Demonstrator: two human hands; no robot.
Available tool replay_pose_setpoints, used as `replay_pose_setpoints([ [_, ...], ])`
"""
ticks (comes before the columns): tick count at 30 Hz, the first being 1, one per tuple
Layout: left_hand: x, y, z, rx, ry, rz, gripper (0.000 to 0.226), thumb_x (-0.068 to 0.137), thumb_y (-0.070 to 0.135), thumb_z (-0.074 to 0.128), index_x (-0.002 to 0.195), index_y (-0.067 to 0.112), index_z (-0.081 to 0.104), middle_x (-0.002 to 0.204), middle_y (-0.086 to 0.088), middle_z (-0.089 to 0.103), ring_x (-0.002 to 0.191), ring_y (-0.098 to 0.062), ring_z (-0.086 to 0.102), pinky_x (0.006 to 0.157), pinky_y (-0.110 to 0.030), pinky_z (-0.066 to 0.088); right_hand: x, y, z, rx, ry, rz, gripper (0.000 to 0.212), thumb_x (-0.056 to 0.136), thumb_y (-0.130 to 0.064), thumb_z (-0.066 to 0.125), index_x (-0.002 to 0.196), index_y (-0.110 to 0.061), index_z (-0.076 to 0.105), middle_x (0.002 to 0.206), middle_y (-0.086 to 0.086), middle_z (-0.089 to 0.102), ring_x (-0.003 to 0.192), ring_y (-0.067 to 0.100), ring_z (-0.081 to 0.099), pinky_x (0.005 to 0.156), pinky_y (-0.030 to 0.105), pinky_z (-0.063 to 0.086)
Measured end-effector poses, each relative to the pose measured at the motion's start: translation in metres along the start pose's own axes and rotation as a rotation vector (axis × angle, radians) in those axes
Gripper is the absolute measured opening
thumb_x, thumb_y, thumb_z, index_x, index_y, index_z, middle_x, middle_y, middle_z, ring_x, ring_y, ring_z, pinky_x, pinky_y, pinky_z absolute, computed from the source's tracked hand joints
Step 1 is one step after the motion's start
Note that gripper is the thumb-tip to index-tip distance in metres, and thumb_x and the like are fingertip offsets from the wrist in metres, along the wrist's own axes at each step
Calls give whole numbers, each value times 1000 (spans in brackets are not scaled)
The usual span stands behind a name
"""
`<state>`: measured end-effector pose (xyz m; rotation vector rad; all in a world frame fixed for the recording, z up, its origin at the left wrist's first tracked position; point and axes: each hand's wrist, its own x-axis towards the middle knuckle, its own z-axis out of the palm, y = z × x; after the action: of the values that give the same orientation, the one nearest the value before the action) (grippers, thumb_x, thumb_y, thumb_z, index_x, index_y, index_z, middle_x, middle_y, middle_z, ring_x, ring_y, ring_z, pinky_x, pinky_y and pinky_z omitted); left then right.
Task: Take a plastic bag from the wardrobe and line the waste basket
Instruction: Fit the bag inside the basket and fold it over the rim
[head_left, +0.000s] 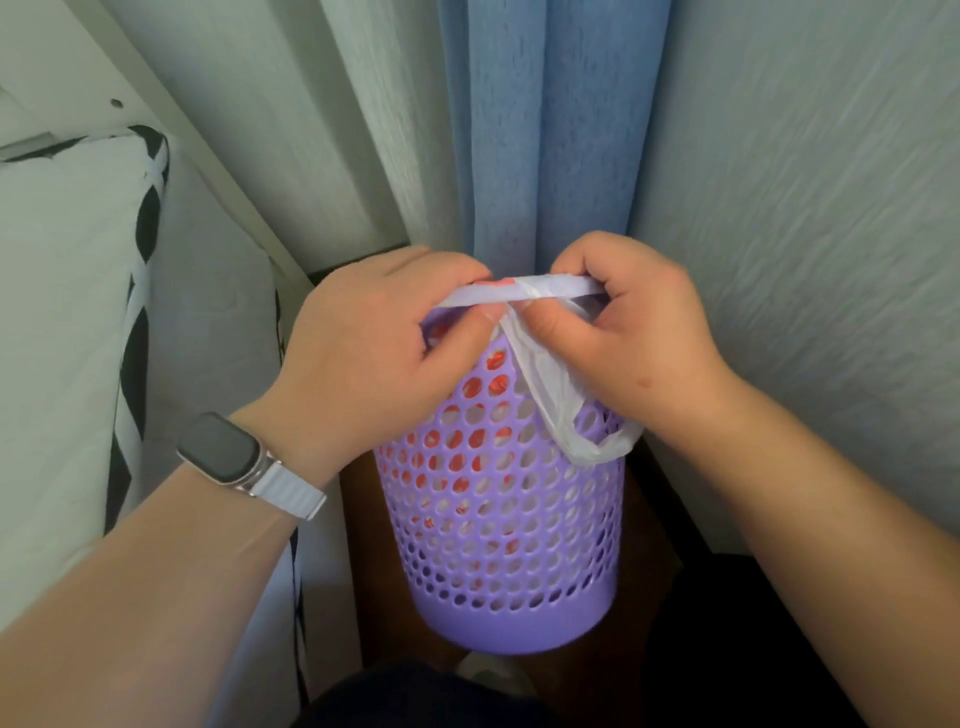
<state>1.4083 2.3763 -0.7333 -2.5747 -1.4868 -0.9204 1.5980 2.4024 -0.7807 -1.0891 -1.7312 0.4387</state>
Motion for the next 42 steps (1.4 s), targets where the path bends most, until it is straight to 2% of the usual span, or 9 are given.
replay_pose_setpoints([
  [5,-3,-11,4,-86,-29,-73,24,92,35,52,81,16,63,69,5,55,67,-12,51,63,-33,42,2,6,-4,8,-91,-105,24,83,-34,71,82,-11,65,74,-1,59,68,12,52,64,28,41],
  [11,-3,-21,0,-175,-38,-46,26,93,28,51,82,9,64,70,-2,60,69,-11,51,65,-24,40,14,24,-15,-71,-88,-234,36,82,-41,70,94,-7,69,92,7,66,89,25,61,82,49,46],
  [17,-5,-19,4,-204,-24,-53,25,95,25,52,82,8,64,69,0,57,66,-11,50,62,-19,38,9,15,-10,-60,-108,-191,31,84,-42,67,84,-11,66,77,2,61,74,17,55,73,41,45],
  [22,-7,-23,7,-163,-29,-53,20,93,26,54,94,13,69,81,0,65,77,-17,59,69,-35,47,2,17,0,-70,-81,-118,33,84,-43,64,75,-12,59,69,1,55,68,17,48,65,40,41],
  [26,-4,-23,12,33,-43,71,32,89,30,59,114,12,67,103,-6,65,92,-28,61,81,-45,47,-3,23,11,-120,-52,-146,31,81,-43,63,72,-14,57,67,-4,49,65,22,47,64,42,41],
  [31,-5,-22,20,49,-131,120,15,91,23,54,92,14,66,76,-2,60,73,-29,59,66,-39,44,-9,29,19,-237,-26,-211,34,83,-44,61,73,-11,58,68,3,52,69,27,51,68,33,31],
  [36,-10,-30,34,155,-136,85,11,90,17,53,89,12,63,83,-6,65,77,-30,60,68,-38,42,-7,37,18,-231,-131,-269,34,87,-48,61,81,-14,62,75,2,57,76,28,55,74,38,38],
  [39,-15,-35,43,181,-162,54,12,87,14,51,88,11,62,81,-8,64,75,-32,60,68,-43,44,-7,44,16,-289,-233,-273,34,83,-49,59,87,-16,66,79,2,62,79,28,58,77,39,40],
  [42,-25,-35,56,233,-197,37,18,82,14,45,86,11,62,77,-8,63,71,-34,59,66,-39,45,-12,55,22,-309,-337,-239,31,81,-47,59,88,-19,68,80,1,63,80,29,60,77,44,45],
])
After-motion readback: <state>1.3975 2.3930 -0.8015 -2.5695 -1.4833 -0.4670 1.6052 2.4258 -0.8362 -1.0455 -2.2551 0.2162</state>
